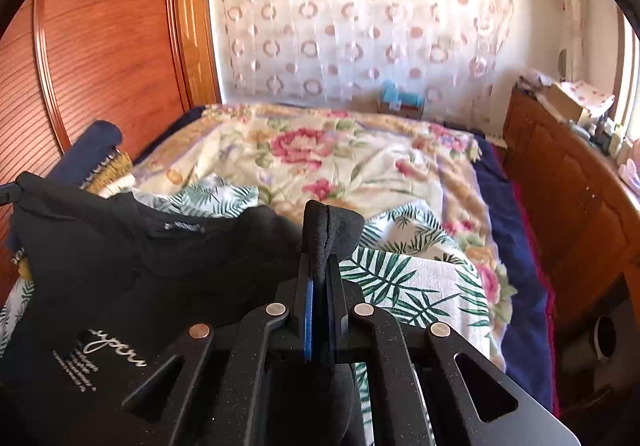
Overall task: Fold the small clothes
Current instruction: 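Lift the hem with both grippers toward the collar, then lay the hem over the collar and open both grippers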
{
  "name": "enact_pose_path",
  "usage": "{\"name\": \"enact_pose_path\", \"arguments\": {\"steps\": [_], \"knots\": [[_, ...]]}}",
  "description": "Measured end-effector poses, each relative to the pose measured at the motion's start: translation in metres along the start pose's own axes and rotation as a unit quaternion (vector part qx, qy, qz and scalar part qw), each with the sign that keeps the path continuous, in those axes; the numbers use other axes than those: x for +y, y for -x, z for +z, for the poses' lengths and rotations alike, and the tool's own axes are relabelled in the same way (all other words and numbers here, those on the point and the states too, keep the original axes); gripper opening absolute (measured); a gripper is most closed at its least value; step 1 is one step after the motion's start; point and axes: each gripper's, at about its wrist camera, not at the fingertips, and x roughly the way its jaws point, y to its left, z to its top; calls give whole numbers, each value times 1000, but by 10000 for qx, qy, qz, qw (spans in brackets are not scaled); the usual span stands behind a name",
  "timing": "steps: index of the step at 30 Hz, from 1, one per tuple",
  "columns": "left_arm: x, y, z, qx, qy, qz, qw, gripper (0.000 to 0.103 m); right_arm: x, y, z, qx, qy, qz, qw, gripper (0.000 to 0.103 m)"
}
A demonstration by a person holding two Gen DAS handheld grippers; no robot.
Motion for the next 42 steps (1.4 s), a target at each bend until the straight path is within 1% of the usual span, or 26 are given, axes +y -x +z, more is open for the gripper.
{"name": "enact_pose_path", "arguments": {"steps": [6, 12, 16, 19, 21, 25, 26, 30, 32, 37, 39, 42], "knots": [[1, 39, -26, -242, 177, -83, 9995, 6, 11, 44, -26, -247, 41, 7, 9997, 5], [4, 66, -67, -396, 307, -118, 9987, 6, 19, 82, -63, -400, 59, -15, 9992, 5], [8, 83, -96, -498, 480, -163, 9975, 6, 28, 101, -89, -417, 52, -109, 9991, 5], [8, 97, -111, -589, 533, -184, 9967, 6, 35, 118, -110, -394, -3, -166, 9991, 5], [9, 108, -120, -659, 576, -194, 9960, 6, 41, 134, -124, -385, -5, -230, 9990, 5], [6, 131, -141, -768, 633, -245, 9947, 6, 51, 171, -143, -448, -56, -320, 9985, 5], [6, 137, -147, -791, 617, -238, 9947, 6, 52, 177, -144, -458, -61, -343, 9983, 4], [8, 155, -169, -694, 642, -285, 9951, 6, 58, 216, -164, -434, -165, -240, 9986, 5], [9, 163, -180, -654, 618, -257, 9956, 6, 61, 229, -173, -362, -49, -296, 9989, 5], [10, 175, -202, -459, 670, -285, 9963, 6, 57, 249, -188, -226, -120, -314, 9992, 5], [8, 177, -206, -387, 616, -261, 9970, 6, 58, 252, -185, -158, -116, -335, 9992, 5], [3, 174, -212, -250, 482, -224, 9983, 6, 58, 261, -190, -129, -114, -327, 9993, 5]]}}
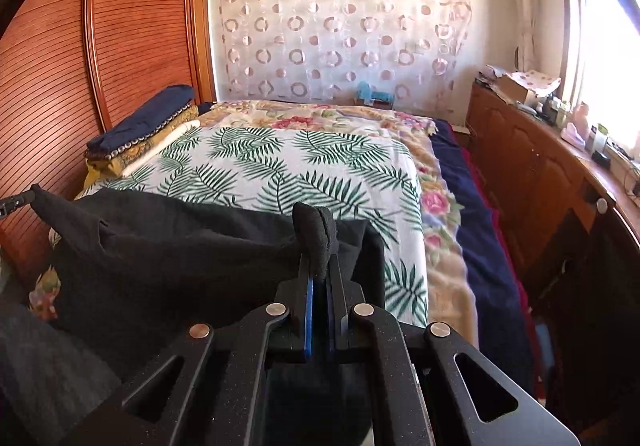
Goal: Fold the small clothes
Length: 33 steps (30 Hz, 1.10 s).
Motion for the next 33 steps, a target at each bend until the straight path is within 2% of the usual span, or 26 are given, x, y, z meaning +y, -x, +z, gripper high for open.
{"name": "enact_pose_path", "arguments": {"steps": [8, 14, 17, 19, 21, 23, 24, 25, 27, 33], "knots": [[1, -28, -29, 591, -94, 146, 9981, 6, 2, -20, -20, 588, -88, -50, 9982, 5], [-1, -30, -31, 641, -111, 117, 9978, 6, -4, -28, -18, 749, -271, -91, 9968, 5], [1, -26, -28, 596, -84, 84, 9982, 20, -2, -29, -11, 780, -278, -103, 9965, 5], [2, -25, -25, 595, -146, 165, 9980, 38, -1, -27, -7, 794, -256, -131, 9964, 6], [5, -23, -22, 552, -210, 219, 9980, 41, 0, -23, -2, 744, -232, -205, 9967, 14], [9, -22, -19, 515, -170, 230, 9983, 42, -1, -17, 2, 697, -267, -403, 9964, 32], [12, -23, -17, 499, -132, 243, 9984, 49, -2, -12, 6, 652, -284, -438, 9965, 36], [14, -23, -15, 455, -99, 278, 9985, 63, -3, -10, 7, 609, -294, -451, 9967, 41], [19, -28, -11, 407, -60, 267, 9988, 78, -4, -5, 13, 510, -321, -484, 9970, 43], [26, -58, 1, 511, -67, 291, 9982, 79, -1, -10, 35, 296, -177, -606, 9976, 49]]}}
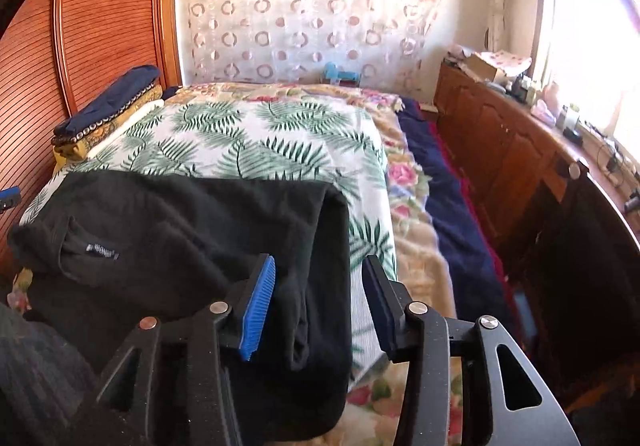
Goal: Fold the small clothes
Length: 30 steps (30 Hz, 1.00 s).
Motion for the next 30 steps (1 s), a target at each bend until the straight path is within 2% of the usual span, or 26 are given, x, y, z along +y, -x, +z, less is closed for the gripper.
{"name": "enact_pose_path", "arguments": {"steps": [5, 9, 15, 17, 23, 26, 28, 30], "knots": [[0, -25, 12, 95, 41, -137, 9999, 79, 13, -23, 14, -75, 166, 122, 9998, 64], [-3, -44, 19, 234, -17, -52, 9997, 79, 10, -56, 22, 99, 155, 271, 9995, 64], [1, -60, 25, 353, 57, -94, 9993, 79, -14, -114, 44, 494, -181, 332, 9981, 64], [4, -63, 27, 370, 116, -133, 9992, 79, -18, -128, 52, 628, -252, 342, 9971, 59], [14, -75, 35, 480, 264, -325, 9980, 79, -13, -161, 59, 922, -65, 192, 9955, 59], [15, -84, 38, 602, 226, -325, 9974, 68, -10, -164, 55, 973, -17, 199, 9951, 59], [14, -91, 39, 693, 194, -399, 9966, 57, -10, -168, 51, 996, -19, 203, 9948, 59], [14, -98, 40, 792, 225, -399, 9958, 55, -13, -168, 49, 964, -84, 253, 9950, 59]]}}
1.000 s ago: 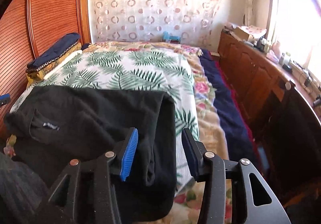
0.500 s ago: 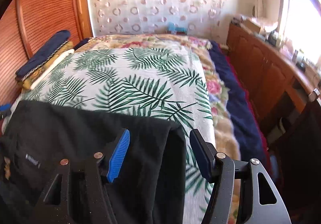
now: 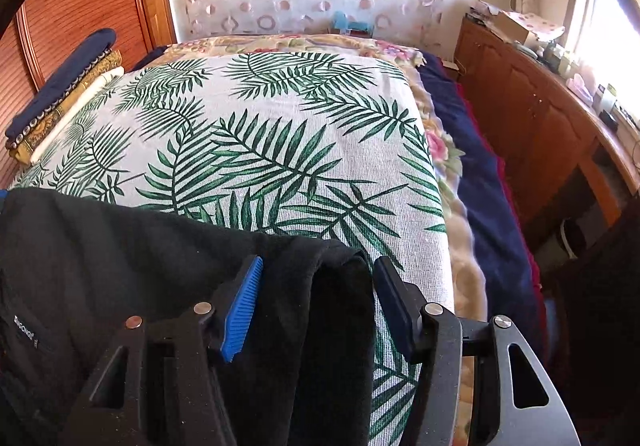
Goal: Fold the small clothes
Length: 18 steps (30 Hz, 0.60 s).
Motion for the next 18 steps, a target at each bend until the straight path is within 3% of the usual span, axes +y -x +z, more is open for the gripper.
{"name": "enact_pose_path", "arguments": {"steps": [6, 15, 18], "knots": [[8, -13, 12, 119, 291, -276, 9991, 55, -2, -3, -5, -145, -15, 19, 9999, 59], [-2, -14, 11, 141, -13, -218, 9997, 55, -2, -3, -9, -217, -19, 17, 9998, 59], [-6, -14, 9, 152, -122, -234, 9995, 35, -1, -2, -10, -247, 4, 77, 9997, 52]]}}
